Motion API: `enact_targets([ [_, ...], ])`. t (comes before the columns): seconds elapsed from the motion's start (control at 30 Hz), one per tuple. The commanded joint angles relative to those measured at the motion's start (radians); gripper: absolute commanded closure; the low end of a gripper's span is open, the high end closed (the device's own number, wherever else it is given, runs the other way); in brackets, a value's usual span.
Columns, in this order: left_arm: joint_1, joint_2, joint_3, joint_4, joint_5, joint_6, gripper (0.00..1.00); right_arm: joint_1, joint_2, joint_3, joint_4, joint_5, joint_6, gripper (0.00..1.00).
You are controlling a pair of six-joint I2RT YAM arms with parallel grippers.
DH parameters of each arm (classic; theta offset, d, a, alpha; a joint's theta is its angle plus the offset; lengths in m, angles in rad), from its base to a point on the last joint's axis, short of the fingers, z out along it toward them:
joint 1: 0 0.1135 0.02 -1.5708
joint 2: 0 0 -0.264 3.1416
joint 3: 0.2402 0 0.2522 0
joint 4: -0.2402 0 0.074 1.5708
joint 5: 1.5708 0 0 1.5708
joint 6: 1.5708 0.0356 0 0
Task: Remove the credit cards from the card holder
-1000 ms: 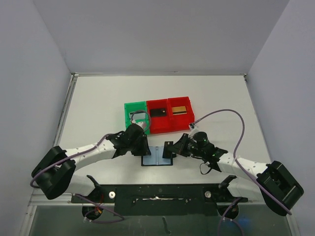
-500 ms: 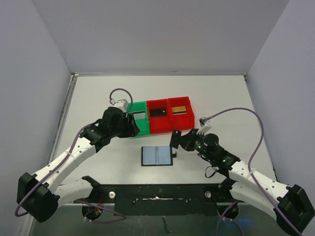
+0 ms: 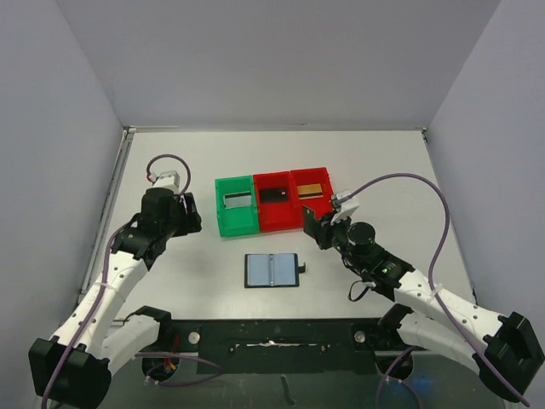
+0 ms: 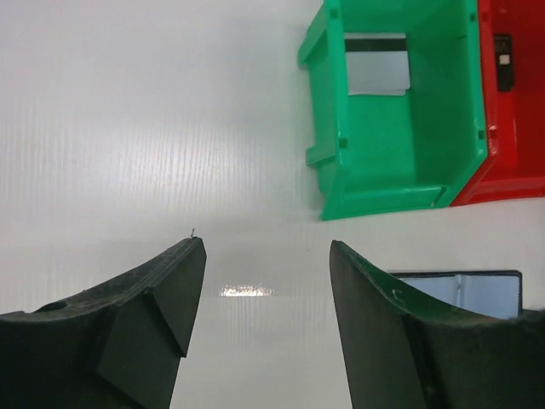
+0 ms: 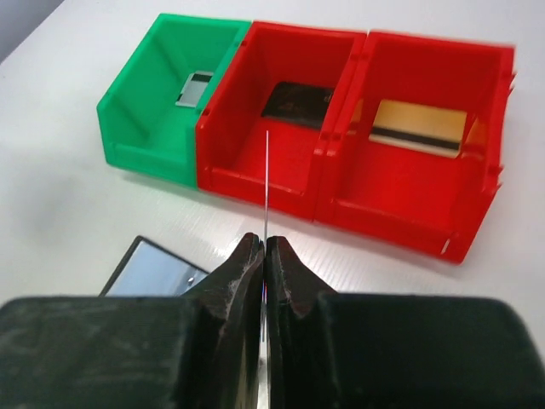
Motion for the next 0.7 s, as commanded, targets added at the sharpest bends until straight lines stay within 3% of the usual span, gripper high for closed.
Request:
enact_targets([
  [0.0, 0.004, -0.034, -0.031, 0.072, -0.046, 0.03, 0.4, 0.004, 0.073, 0.127, 0.067, 0.061, -0.241, 1.0],
  [0.23, 0.009, -0.02, -0.042, 0.091, -0.079, 0.037, 0.34, -0.015, 0.305, 0.339, 0.012, -0.031, -0.395, 1.0],
  [0.5, 0.014, -0.018, -0.039, 0.086, -0.102, 0.041, 0.28, -0.062, 0.539, 0.54, -0.046, -0.209, -0.456, 1.0],
  [0.67, 0.022, -0.03, -0.042, 0.088, -0.116, 0.041, 0.25, -0.059, 0.618, 0.607, -0.077, -0.22, -0.529, 1.0],
])
